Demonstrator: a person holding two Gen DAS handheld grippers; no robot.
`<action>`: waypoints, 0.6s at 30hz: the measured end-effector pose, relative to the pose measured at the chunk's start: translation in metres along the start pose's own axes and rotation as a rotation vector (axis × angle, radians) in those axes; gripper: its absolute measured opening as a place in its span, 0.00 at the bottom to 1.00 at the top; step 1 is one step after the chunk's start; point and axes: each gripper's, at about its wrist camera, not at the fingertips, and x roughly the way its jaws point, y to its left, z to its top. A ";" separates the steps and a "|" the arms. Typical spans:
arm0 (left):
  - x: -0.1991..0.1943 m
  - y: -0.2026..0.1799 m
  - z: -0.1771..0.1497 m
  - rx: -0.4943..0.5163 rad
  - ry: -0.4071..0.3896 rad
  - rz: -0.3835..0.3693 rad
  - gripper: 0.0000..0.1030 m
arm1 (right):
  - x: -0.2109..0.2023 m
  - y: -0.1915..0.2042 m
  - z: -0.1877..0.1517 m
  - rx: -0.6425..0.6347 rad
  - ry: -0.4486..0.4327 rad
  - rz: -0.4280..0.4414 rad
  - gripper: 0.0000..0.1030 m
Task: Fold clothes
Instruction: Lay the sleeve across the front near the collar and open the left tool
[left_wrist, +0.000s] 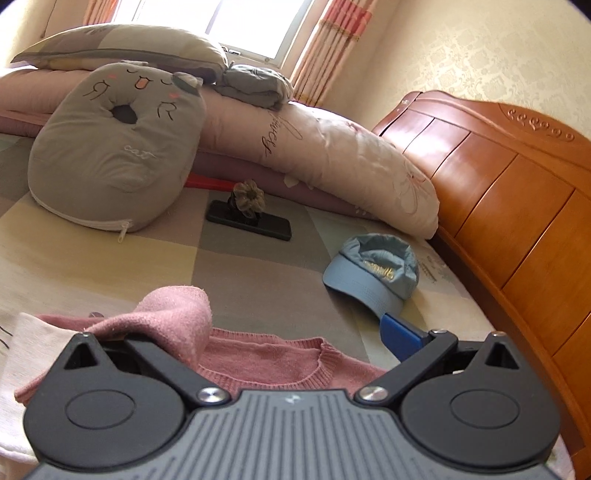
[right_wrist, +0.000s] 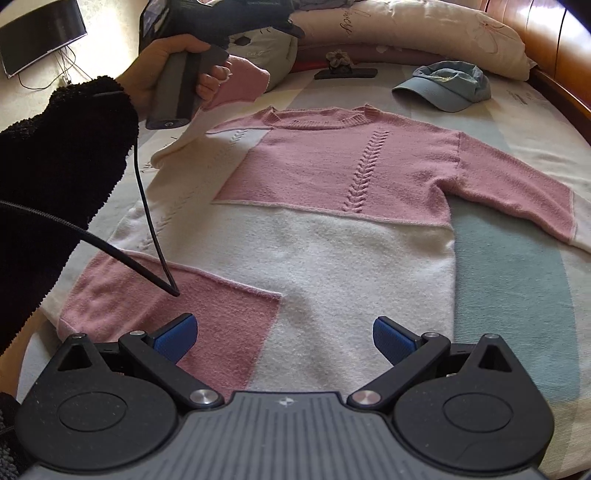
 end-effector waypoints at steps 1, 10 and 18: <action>0.004 -0.002 -0.004 0.007 0.003 0.008 0.98 | 0.001 -0.001 0.000 0.005 0.002 -0.001 1.00; 0.028 -0.011 -0.042 0.092 0.044 0.046 0.98 | 0.010 -0.002 0.001 0.014 0.026 0.002 1.00; 0.053 -0.016 -0.084 0.247 0.187 0.024 0.99 | 0.011 -0.005 -0.003 0.037 0.037 -0.009 1.00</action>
